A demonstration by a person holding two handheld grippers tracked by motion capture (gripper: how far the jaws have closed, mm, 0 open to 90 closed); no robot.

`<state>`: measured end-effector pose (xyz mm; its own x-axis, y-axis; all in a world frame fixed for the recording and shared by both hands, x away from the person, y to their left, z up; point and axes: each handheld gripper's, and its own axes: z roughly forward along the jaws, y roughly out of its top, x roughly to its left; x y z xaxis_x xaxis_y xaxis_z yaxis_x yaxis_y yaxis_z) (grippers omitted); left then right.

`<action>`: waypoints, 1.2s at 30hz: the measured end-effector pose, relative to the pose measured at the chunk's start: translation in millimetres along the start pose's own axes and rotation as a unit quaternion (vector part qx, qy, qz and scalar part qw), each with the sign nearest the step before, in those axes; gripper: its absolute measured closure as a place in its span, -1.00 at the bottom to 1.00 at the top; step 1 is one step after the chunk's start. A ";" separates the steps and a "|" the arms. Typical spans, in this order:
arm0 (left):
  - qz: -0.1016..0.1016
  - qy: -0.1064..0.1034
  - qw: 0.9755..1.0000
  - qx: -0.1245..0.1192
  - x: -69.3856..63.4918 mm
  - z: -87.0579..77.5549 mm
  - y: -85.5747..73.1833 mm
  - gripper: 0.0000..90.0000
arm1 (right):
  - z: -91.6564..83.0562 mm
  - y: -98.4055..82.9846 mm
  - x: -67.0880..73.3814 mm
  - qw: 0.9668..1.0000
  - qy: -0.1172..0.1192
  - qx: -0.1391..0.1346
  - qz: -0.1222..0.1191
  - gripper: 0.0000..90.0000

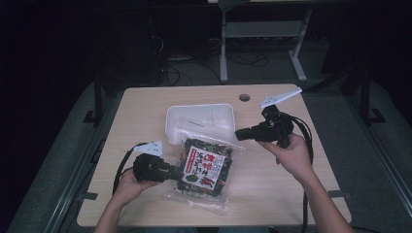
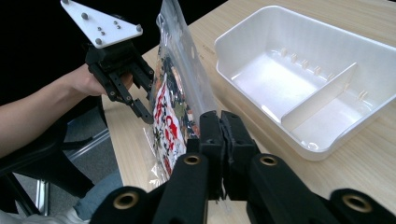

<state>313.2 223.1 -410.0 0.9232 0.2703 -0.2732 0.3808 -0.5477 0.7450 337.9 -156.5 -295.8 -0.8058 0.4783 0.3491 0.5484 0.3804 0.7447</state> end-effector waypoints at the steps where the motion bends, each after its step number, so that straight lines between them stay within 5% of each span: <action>1: 0.002 0.003 1.000 0.002 -0.5 -0.1 -0.2 0.61 | 0.3 0.0 -0.5 1.000 0.000 -0.001 -0.001 0.80; 10: 0.008 0.009 1.000 0.005 -3.2 0.5 -0.4 0.61 | 5.0 -5.9 -5.2 1.000 0.018 0.000 0.000 0.25; 17: 0.016 0.012 1.000 0.014 -4.6 3.1 -0.2 0.62 | 17.2 -16.4 -11.2 1.000 0.023 0.012 0.008 0.11; 25: 0.018 0.010 1.000 0.013 -4.6 3.8 0.0 0.62 | 36.4 -27.1 -18.9 0.999 0.038 0.025 0.020 0.16; 36: 0.023 0.008 1.000 0.011 -7.7 6.5 2.1 0.64 | 59.4 -28.6 -14.7 0.996 0.075 0.047 0.011 0.50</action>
<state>307.2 214.7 -410.3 0.9390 0.2567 -0.2289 0.3389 -0.5774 0.7428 347.3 -127.4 -356.1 -0.8143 0.3658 0.4506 0.5784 0.4465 0.6828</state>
